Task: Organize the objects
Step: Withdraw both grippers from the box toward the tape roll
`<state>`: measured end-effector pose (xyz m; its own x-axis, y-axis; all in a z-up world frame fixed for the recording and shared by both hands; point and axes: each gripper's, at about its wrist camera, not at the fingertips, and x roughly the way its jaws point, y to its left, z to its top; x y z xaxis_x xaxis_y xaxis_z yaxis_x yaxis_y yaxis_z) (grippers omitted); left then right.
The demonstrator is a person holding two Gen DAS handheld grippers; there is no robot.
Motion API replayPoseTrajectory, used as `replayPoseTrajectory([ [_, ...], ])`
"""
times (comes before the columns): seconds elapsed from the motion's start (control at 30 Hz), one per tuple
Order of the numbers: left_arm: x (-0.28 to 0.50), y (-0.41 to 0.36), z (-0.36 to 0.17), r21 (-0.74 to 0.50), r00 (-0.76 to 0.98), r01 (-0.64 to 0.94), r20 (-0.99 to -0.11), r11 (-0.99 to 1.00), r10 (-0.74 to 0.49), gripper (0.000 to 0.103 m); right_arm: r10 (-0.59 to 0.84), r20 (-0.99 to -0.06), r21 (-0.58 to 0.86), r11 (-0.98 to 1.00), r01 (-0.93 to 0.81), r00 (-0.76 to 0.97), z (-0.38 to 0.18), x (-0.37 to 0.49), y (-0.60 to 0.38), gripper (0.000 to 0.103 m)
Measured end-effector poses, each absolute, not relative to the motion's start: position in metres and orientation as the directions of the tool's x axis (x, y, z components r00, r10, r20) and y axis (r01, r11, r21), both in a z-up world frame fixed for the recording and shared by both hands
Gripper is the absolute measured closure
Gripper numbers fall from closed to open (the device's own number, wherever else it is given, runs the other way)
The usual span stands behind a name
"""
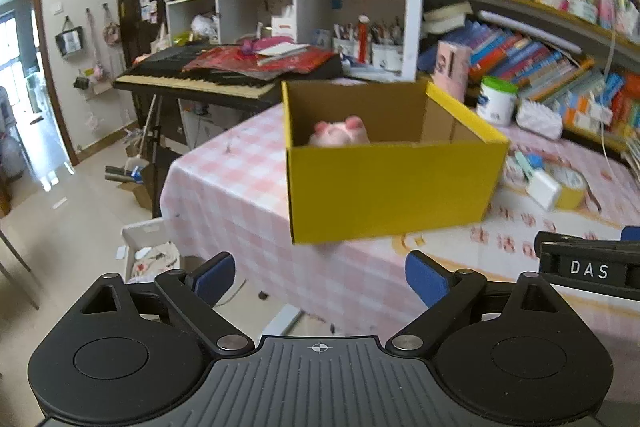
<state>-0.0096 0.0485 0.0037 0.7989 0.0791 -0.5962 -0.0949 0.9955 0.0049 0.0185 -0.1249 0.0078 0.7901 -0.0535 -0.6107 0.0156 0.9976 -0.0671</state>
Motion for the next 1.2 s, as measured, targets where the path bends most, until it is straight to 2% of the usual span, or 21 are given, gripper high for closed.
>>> replayPoseTrajectory([
  [0.57, -0.016, 0.014, -0.006, 0.009, 0.771, 0.077, -0.635, 0.997, -0.054, 0.006, -0.193, -0.653, -0.100, 0.981, 0.169, 0.732, -0.011, -0.018, -0.158, 0.003],
  [0.9, 0.004, -0.017, -0.007, -0.004, 0.762, 0.164, -0.635, 0.986, -0.129, 0.006, -0.254, -0.662, -0.095, 0.962, 0.258, 0.705, -0.012, -0.010, -0.194, 0.003],
  [1.2, 0.030, -0.050, -0.007, -0.007, 0.753, 0.186, -0.641, 0.983, -0.147, 0.006, -0.267, -0.671, -0.095, 0.956, 0.277, 0.692, -0.014, 0.013, -0.226, 0.003],
])
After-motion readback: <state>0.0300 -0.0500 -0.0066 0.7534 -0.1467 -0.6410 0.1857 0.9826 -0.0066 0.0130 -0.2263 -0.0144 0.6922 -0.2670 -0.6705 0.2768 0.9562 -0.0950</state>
